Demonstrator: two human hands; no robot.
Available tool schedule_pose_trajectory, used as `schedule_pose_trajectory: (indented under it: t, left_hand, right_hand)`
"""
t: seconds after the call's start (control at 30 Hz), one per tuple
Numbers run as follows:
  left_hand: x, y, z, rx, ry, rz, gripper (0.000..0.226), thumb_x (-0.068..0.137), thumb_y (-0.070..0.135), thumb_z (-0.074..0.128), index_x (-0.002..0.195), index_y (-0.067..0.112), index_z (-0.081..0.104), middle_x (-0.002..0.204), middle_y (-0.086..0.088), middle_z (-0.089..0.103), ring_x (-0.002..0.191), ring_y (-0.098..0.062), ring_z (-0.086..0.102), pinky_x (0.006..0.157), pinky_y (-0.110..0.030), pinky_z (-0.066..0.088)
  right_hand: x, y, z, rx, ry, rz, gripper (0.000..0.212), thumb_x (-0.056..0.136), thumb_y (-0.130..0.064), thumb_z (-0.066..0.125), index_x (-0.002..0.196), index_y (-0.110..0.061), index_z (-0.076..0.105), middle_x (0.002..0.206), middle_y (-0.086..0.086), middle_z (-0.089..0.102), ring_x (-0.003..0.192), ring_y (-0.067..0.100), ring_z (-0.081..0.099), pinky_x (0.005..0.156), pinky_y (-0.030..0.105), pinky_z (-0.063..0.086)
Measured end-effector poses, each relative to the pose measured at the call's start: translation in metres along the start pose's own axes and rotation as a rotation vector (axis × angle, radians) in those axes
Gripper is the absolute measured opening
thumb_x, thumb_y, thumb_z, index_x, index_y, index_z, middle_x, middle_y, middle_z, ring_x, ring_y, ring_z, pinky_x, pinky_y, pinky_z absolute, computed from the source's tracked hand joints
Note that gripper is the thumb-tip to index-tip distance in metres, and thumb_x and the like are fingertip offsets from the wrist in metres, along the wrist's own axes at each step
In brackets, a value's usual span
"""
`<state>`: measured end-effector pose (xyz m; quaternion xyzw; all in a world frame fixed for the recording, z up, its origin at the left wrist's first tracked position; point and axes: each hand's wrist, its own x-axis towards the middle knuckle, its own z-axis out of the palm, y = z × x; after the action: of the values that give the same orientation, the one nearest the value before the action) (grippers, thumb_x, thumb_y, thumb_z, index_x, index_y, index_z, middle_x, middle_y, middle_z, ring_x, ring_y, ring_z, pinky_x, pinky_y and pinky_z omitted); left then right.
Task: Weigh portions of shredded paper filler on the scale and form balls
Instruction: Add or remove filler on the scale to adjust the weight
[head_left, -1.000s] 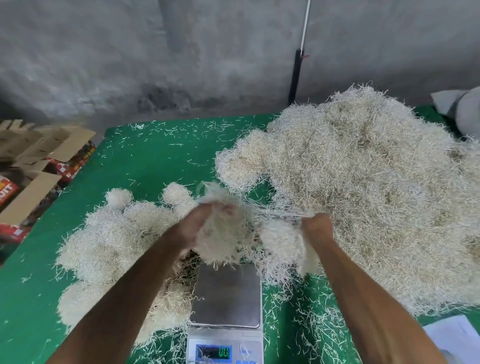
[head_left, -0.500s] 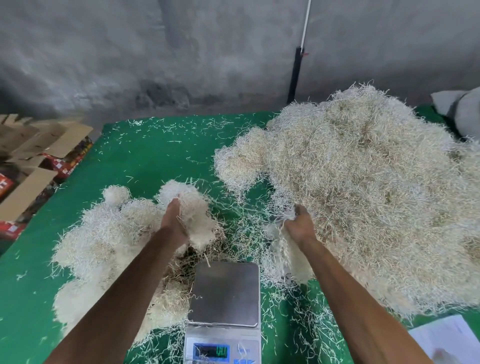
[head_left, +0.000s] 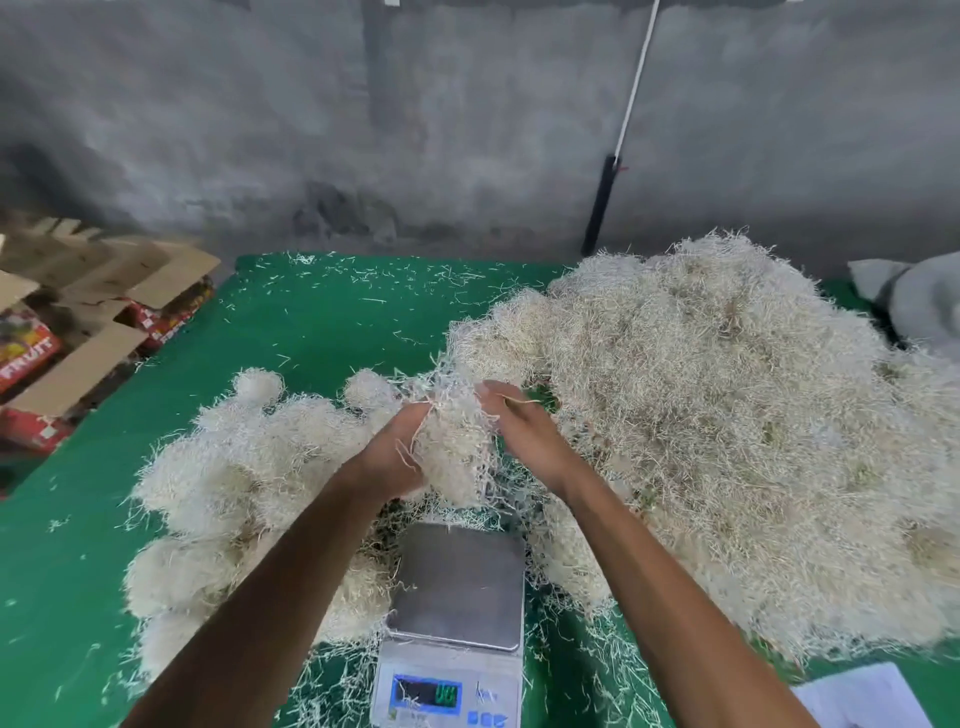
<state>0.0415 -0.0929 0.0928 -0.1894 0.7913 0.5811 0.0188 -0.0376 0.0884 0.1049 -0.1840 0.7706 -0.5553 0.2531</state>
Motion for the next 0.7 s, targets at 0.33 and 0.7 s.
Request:
schedule_pose_trajectory:
  t: [0.33, 0.7]
  left_hand:
    - [-0.036, -0.05, -0.008, -0.755, -0.141, -0.318, 0.046, 0.077, 0.013, 0.076, 0.118, 0.003, 0.058, 0.069, 0.002, 0.06, 0.067, -0.008, 0.063, 0.058, -0.016, 0.05]
    - [-0.065, -0.14, -0.011, -0.859, 0.131, -0.596, 0.031, 0.099, 0.011, 0.048, 0.13, 0.01, 0.054, 0.145, -0.016, 0.047, 0.137, -0.029, 0.043, 0.108, -0.048, 0.041]
  right_hand:
    - [-0.036, 0.025, 0.081, -0.092, 0.066, -0.051, 0.085, 0.081, -0.071, 0.074, 0.141, -0.016, 0.051, 0.132, 0.009, 0.052, 0.113, 0.031, 0.059, 0.093, 0.05, 0.046]
    - [-0.032, 0.085, 0.094, -1.071, -0.015, -0.034, 0.112, 0.073, -0.097, 0.044, 0.153, -0.02, 0.031, 0.136, 0.01, 0.059, 0.101, 0.025, 0.065, 0.091, 0.046, 0.056]
